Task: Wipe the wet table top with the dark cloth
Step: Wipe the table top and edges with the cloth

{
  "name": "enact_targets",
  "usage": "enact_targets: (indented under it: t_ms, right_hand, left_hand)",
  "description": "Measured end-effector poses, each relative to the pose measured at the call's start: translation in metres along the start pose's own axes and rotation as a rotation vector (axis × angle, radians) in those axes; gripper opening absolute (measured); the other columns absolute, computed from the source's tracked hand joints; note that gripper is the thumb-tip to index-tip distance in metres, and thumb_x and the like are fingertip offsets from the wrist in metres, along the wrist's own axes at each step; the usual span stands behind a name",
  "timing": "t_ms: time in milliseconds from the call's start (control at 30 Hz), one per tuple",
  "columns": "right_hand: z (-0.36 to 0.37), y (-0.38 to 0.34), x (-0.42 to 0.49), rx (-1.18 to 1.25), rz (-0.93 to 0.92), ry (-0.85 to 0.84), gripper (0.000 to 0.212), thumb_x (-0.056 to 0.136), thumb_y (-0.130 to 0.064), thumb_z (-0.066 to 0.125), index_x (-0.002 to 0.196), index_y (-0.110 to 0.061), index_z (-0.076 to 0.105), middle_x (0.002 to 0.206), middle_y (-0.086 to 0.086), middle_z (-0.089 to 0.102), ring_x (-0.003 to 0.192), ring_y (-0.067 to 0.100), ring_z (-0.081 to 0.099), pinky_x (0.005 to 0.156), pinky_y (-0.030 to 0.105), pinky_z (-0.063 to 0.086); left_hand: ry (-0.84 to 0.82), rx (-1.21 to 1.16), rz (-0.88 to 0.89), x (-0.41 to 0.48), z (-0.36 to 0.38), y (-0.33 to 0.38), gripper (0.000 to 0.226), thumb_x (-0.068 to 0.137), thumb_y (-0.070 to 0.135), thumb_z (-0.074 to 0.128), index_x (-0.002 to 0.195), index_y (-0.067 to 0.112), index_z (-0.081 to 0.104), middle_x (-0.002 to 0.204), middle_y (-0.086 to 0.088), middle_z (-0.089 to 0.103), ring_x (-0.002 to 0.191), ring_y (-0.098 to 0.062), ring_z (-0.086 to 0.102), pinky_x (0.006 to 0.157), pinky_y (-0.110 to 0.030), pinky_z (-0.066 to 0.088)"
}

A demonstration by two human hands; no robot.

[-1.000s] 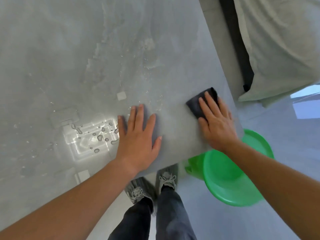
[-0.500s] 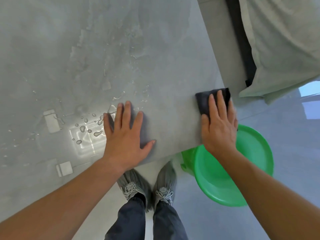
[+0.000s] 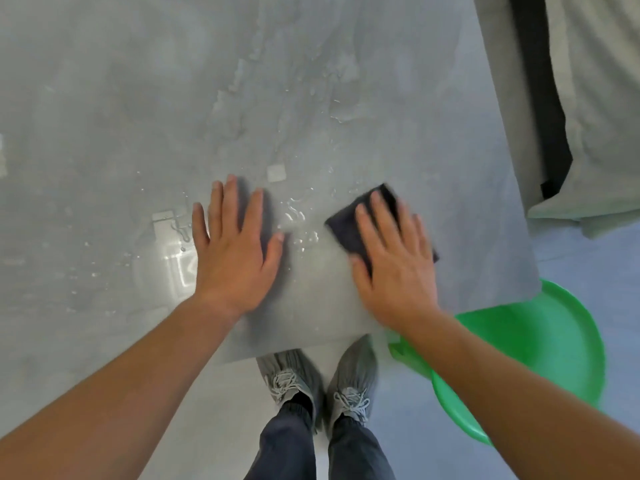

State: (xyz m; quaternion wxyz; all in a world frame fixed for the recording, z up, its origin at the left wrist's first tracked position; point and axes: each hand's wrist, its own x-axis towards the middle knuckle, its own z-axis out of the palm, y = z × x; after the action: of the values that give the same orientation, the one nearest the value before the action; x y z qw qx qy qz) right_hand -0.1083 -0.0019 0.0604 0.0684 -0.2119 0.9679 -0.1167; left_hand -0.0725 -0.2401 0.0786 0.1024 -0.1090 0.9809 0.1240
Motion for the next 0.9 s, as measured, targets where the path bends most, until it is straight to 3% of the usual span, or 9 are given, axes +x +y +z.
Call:
enact_targets:
  t_ms: [133,400,500,567,633,700,800,900]
  right_hand:
    - [-0.005,-0.001,0.059,-0.004,0.278,0.045,0.064,0.1,-0.041,0.036,0.159,-0.021,0.02,0.168,0.003,0.013,0.153,0.034,0.009,0.124,0.049,0.007]
    - [0.005,-0.025,-0.01,-0.086,-0.285,-0.097,0.058,0.098,-0.037,0.042,0.154,-0.02,0.036,0.165,0.005,0.024,0.152,0.038,0.015,0.12,0.057,0.018]
    - [-0.002,-0.014,0.044,-0.057,-0.107,-0.041,0.059,0.098,-0.038,0.041,0.155,-0.024,0.032,0.166,0.002,0.021,0.151,0.036,0.018,0.122,0.053,0.016]
    - [-0.003,-0.018,0.08,-0.009,0.126,0.007,0.06,0.101,-0.038,0.036,0.158,-0.026,0.023,0.168,-0.001,0.013,0.153,0.033,0.011,0.125,0.048,0.007]
    - [0.002,-0.035,0.09,0.012,0.232,0.029,0.06,0.102,-0.037,0.031,0.159,-0.026,0.017,0.168,-0.001,0.008,0.154,0.031,0.003,0.125,0.046,0.001]
    - [0.008,-0.053,0.068,-0.014,0.146,0.015,0.06,0.102,-0.036,0.032,0.159,-0.023,0.02,0.168,0.001,0.011,0.153,0.034,0.006,0.125,0.049,0.005]
    - [0.01,-0.059,0.025,-0.066,-0.133,-0.068,0.058,0.101,-0.037,0.038,0.156,-0.02,0.03,0.167,0.003,0.019,0.153,0.037,0.012,0.123,0.054,0.013]
    - [0.003,-0.038,0.044,-0.051,-0.17,-0.102,0.058,0.1,-0.037,0.04,0.155,-0.023,0.031,0.166,0.001,0.02,0.153,0.033,0.013,0.124,0.05,0.011]
  left_hand:
    - [-0.047,0.08,-0.032,0.018,-0.002,-0.029,0.073,0.097,0.062,0.016,0.159,0.024,0.008,0.168,-0.012,-0.008,0.153,-0.028,-0.014,0.119,-0.05,-0.014]
    - [-0.059,0.04,-0.013,0.02,-0.008,-0.036,0.069,0.098,0.061,0.014,0.16,0.03,0.009,0.168,-0.01,-0.003,0.154,-0.029,-0.008,0.121,-0.051,-0.009]
    - [-0.058,0.032,-0.008,0.02,-0.009,-0.035,0.067,0.099,0.058,0.016,0.16,0.029,0.012,0.168,-0.012,-0.002,0.154,-0.03,-0.007,0.121,-0.051,-0.008]
    - [-0.05,0.031,-0.005,0.019,-0.009,-0.035,0.065,0.101,0.056,0.016,0.16,0.029,0.013,0.168,-0.012,0.0,0.154,-0.03,-0.006,0.12,-0.052,-0.009]
    - [-0.045,0.038,-0.007,0.019,-0.011,-0.035,0.063,0.102,0.055,0.017,0.159,0.029,0.016,0.168,-0.012,0.003,0.154,-0.031,-0.003,0.12,-0.053,-0.011]
    - [-0.041,0.043,-0.014,0.02,-0.014,-0.033,0.06,0.102,0.053,0.024,0.157,0.028,0.022,0.166,-0.014,0.008,0.154,-0.033,0.001,0.12,-0.054,-0.011]
    - [0.0,0.005,-0.004,0.03,-0.019,-0.029,0.056,0.099,0.048,0.038,0.149,0.022,0.036,0.162,-0.017,0.018,0.151,-0.035,0.011,0.122,-0.053,-0.009]
    - [0.01,0.004,0.033,0.049,-0.02,-0.029,0.064,0.099,0.049,0.036,0.155,0.021,0.025,0.166,-0.017,0.006,0.153,-0.034,0.001,0.123,-0.05,-0.008]
